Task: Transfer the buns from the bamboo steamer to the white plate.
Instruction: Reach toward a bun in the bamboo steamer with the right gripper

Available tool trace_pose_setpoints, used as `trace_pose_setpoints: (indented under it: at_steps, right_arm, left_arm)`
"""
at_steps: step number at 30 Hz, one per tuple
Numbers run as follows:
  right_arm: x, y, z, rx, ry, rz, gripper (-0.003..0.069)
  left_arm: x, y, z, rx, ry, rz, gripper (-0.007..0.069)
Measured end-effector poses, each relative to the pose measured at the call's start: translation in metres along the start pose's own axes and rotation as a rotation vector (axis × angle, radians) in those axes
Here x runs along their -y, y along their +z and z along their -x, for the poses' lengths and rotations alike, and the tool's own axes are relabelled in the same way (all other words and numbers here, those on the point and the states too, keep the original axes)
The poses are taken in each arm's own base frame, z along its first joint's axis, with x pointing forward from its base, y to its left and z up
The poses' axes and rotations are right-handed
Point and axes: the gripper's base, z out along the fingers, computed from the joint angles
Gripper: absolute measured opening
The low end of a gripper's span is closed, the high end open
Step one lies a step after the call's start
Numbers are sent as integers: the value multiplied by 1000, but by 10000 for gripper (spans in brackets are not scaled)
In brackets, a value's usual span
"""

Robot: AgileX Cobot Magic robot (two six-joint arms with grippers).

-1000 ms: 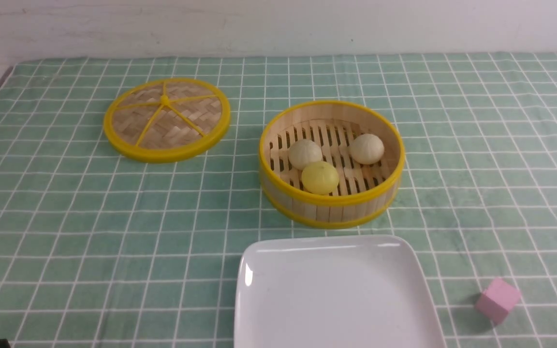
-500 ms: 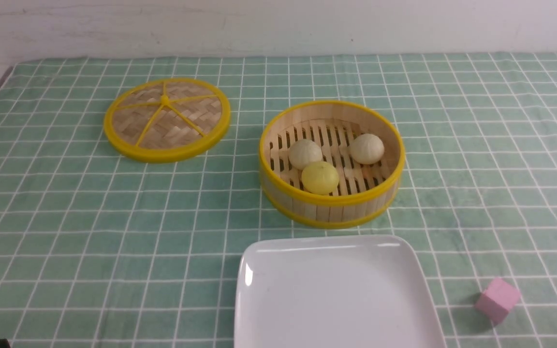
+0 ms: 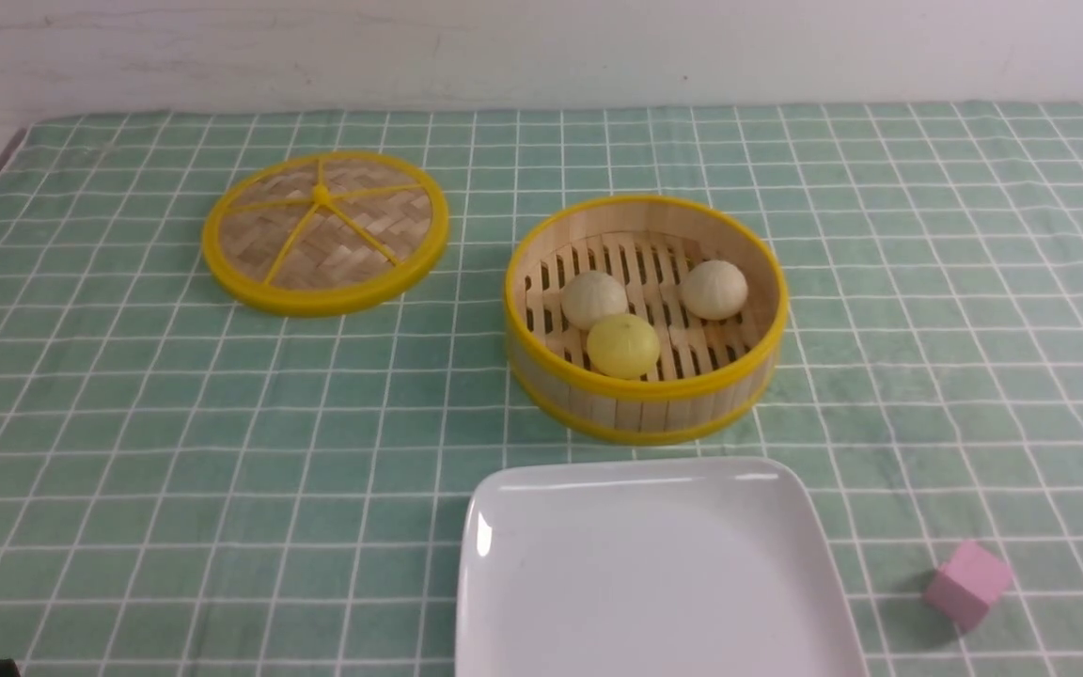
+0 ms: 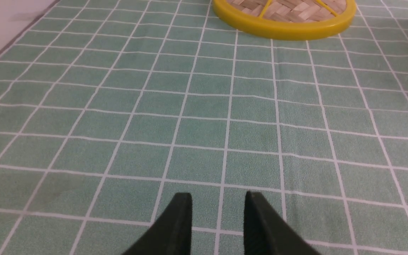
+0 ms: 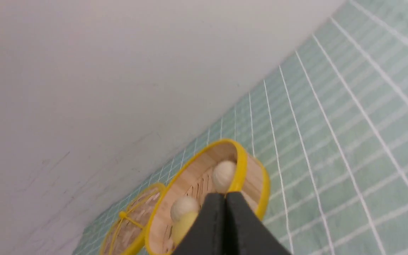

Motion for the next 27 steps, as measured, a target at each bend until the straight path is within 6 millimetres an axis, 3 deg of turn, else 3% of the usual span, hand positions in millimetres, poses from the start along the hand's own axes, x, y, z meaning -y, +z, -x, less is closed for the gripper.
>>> trace_pose_setpoints:
  at_steps: [1,5,6,9,12,13,17,18,22,23,27]
  right_arm:
    - [-14,4,14,-32,-96,-21,-8]
    - [-28,24,32,-240,-253,-147,0]
    - [-26,40,33,-420,-305,-255,0]
    - [-23,71,37,-726,-334,-425,1]
    - [-19,109,30,-982,-307,-462,7]
    - [-20,111,29,-999,-315,-452,8]
    - [-32,162,10,-1167,-320,-260,38]
    - [-45,193,-1,-1212,-345,-165,77]
    - [-65,245,-13,-1219,-427,-106,157]
    - [-66,248,-13,-1217,-432,-106,167]
    - [-78,307,-30,-1203,-542,-128,293]
  left_arm:
    - [0,0,0,0,0,0,242]
    - [0,0,0,0,0,0,242]
    - [0,0,0,0,0,0,242]
    - [0,0,0,0,0,0,242]
    - [0,0,0,0,0,0,242]
    - [0,0,0,0,0,0,242]
    - [0,0,0,0,0,0,242]
    - [0,0,0,0,0,0,242]
    - [0,0,0,0,0,0,242]
    - [0,0,0,0,0,0,242]
    - [0,0,0,1,0,0,242]
